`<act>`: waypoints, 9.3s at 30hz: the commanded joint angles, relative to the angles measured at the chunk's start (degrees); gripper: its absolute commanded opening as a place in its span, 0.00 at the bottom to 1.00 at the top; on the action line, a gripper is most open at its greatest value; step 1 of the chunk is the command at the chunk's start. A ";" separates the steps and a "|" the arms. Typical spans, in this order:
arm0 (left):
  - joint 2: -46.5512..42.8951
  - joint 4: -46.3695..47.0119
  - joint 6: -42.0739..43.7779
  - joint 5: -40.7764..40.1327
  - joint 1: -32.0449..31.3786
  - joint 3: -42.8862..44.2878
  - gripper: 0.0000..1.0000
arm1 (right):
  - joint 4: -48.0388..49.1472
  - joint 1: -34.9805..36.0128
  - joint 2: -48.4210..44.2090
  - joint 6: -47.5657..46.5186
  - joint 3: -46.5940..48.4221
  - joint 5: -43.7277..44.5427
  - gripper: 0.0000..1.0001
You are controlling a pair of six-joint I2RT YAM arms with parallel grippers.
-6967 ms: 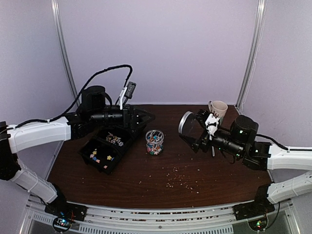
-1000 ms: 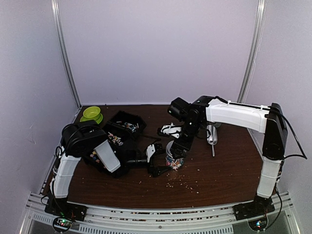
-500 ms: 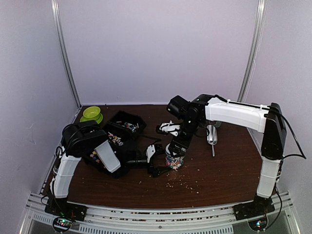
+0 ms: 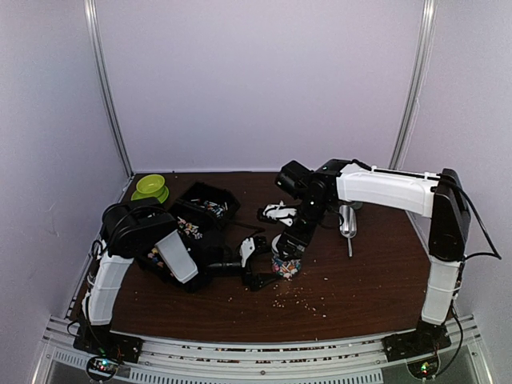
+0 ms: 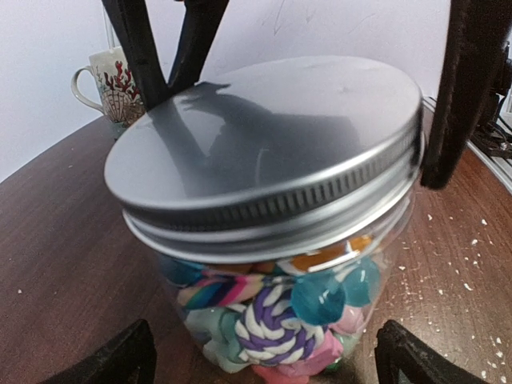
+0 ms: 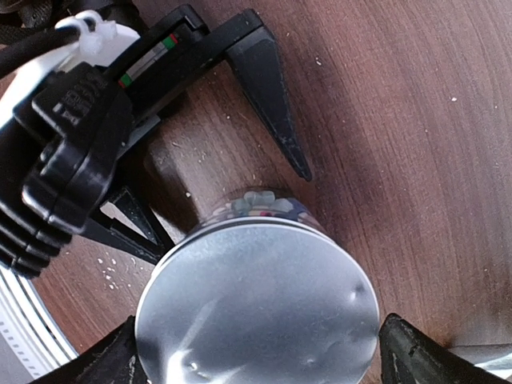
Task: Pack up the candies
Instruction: Place the box lid on the packing bottle, then adjust the box lid for the packing bottle.
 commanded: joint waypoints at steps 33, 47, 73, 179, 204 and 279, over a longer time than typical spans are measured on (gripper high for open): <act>1.04 0.68 0.88 -0.02 -0.22 1.01 0.98 | 10.69 -1.70 -8.35 3.58 -10.63 -3.68 0.88; 1.03 -0.38 0.94 -0.96 -0.20 1.29 0.98 | 20.90 -0.56 -14.73 3.78 -19.37 -2.01 0.91; 0.94 -0.90 0.96 -1.59 -0.21 1.46 0.98 | 23.90 1.11 -17.65 4.09 -24.91 1.52 0.98; 8.22 -4.79 -2.33 11.95 1.29 12.47 0.91 | 43.78 -3.75 -30.66 21.35 -40.49 18.23 0.96; 8.21 -4.25 -2.41 12.16 1.28 12.21 0.91 | 42.00 -4.77 -30.23 18.36 -41.62 9.01 0.91; 9.21 -4.57 -2.09 15.33 1.37 13.03 0.91 | 22.19 -5.39 -11.14 -9.63 -19.56 -13.76 0.89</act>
